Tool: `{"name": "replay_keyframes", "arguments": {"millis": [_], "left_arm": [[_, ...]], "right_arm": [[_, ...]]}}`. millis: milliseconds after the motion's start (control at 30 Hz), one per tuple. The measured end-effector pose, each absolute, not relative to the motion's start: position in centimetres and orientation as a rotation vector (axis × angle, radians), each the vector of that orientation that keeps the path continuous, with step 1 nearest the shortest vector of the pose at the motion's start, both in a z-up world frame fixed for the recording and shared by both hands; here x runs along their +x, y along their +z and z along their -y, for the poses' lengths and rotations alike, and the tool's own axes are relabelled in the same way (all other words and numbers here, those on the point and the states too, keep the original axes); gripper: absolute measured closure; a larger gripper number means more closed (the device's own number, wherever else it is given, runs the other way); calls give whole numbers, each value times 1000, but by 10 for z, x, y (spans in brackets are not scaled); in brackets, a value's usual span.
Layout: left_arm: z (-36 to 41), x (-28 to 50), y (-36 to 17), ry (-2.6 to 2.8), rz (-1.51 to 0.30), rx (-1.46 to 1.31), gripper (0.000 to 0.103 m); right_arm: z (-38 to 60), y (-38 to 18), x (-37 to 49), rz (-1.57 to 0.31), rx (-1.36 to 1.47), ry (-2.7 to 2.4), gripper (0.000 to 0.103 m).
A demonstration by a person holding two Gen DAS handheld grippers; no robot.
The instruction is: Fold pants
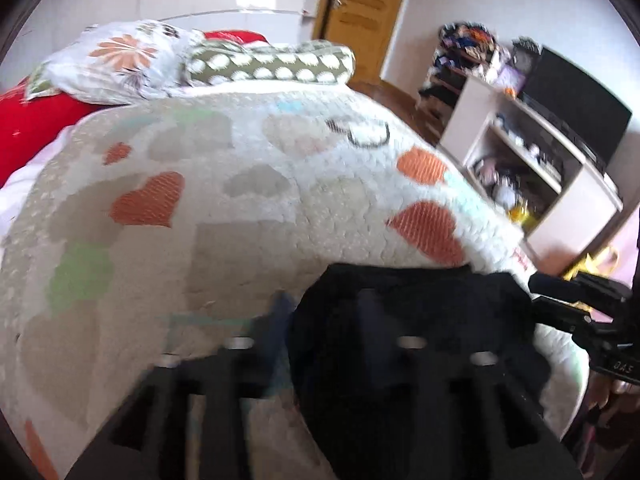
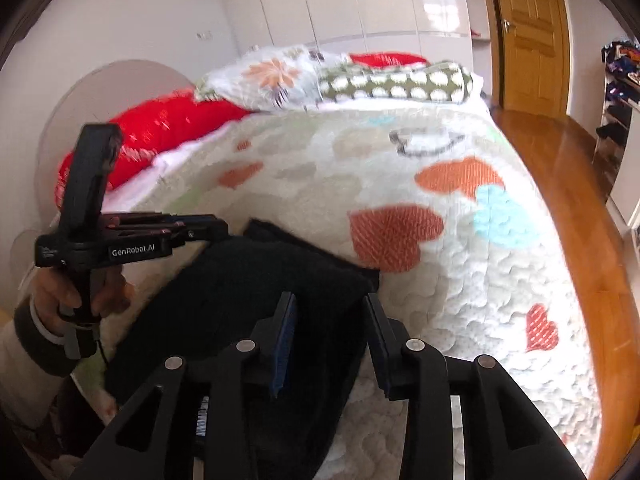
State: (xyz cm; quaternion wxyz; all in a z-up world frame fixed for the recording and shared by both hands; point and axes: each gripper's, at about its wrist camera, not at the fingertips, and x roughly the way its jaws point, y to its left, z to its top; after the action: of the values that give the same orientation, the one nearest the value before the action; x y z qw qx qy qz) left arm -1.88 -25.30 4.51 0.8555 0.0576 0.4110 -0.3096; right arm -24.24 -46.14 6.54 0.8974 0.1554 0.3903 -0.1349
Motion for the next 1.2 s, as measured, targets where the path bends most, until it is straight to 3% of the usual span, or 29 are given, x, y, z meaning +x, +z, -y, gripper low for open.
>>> {"name": "replay_keyframes", "arguments": {"millis": [167, 467, 767, 1033, 1200], "left_arm": [[250, -64, 66, -644, -827, 160, 42], [256, -120, 29, -542, -915, 209, 39], [248, -136, 48, -515, -898, 177, 40], [249, -139, 36, -508, -908, 171, 36], [251, -141, 42, -491, -890, 194, 34]], "right_arm": [[445, 78, -230, -777, 305, -199, 70], [456, 19, -187, -891, 338, -215, 74], [422, 61, -228, -869, 248, -205, 68], [400, 28, -265, -934, 238, -238, 68], [404, 46, -272, -908, 283, -234, 65]]}}
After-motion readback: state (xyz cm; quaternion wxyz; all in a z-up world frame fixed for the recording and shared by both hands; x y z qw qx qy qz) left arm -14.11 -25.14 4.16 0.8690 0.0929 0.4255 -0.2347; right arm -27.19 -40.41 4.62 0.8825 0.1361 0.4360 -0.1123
